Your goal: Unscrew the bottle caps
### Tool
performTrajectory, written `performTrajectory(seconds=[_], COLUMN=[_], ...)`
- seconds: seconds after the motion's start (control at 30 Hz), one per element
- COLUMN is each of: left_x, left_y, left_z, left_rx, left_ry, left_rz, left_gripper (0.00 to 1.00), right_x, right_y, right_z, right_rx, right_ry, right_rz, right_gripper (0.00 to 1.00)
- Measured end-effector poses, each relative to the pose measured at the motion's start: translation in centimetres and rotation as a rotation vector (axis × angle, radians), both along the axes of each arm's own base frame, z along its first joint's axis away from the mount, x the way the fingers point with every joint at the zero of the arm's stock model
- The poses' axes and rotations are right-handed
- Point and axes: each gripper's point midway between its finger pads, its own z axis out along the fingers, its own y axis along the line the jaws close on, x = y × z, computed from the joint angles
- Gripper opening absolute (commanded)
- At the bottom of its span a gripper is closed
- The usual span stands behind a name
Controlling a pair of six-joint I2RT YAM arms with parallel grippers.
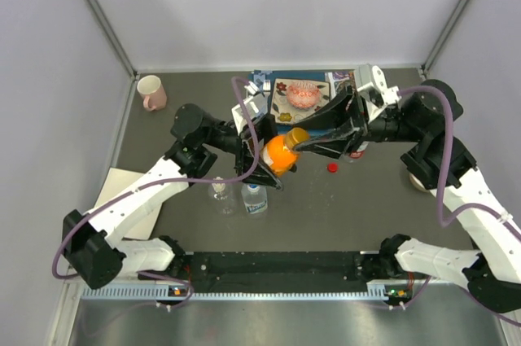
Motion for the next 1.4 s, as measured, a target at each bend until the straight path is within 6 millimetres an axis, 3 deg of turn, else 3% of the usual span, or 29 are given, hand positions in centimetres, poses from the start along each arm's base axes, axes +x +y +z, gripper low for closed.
performTrajectory(seconds=[0.43, 0.47, 0.6, 0.73, 0.93, 1.0, 1.13, 1.23, 1.4], left_x=[-1.3, -1.1, 0.0, 1.8, 4.5, 5.1, 5.8, 6.4, 7.5], left_y=[0.8, 0.7, 0.1, -0.6, -0.9, -1.0, -1.6, -2.2, -2.7], left_z=[-0.6, -0.8, -1.4, -1.0, -0.7, -1.0, -2.0, -2.5, -1.9], left_rx=[0.041, 0.045, 0.047, 0.03, 0.013, 0.023, 0.054, 0.079, 0.087], left_ry=[0.013, 0.014, -0.008, -0.065, -0.149, -0.163, -0.205, -0.259, -0.378], left_rz=[-0.114, -0.108, -0.034, 0.126, 0.329, 0.368, 0.445, 0.538, 0.74], left_gripper=[0.36, 0.36, 0.36, 0.36, 0.36, 0.35, 0.36, 0.35, 0.33], right_x=[-1.6, -1.5, -0.6, 0.3, 1.6, 2.0, 3.4, 5.7, 8.4], right_y=[-0.4, -0.4, -0.8, -1.1, -1.3, -1.5, -2.2, -3.4, -5.0], right_z=[-1.4, -1.5, -1.8, -2.1, -3.3, -2.8, -0.8, 0.9, 1.8], right_rx=[-0.04, -0.045, -0.064, -0.083, -0.13, -0.123, -0.069, 0.011, 0.118], right_ry=[-0.191, -0.185, -0.131, -0.056, 0.071, 0.091, 0.136, 0.218, 0.383], right_rz=[0.102, 0.094, 0.009, -0.071, -0.163, -0.199, -0.315, -0.482, -0.665], right_gripper=[0.0, 0.07, 0.56, 0.73, 0.86, 0.91, 0.93, 0.92, 0.92])
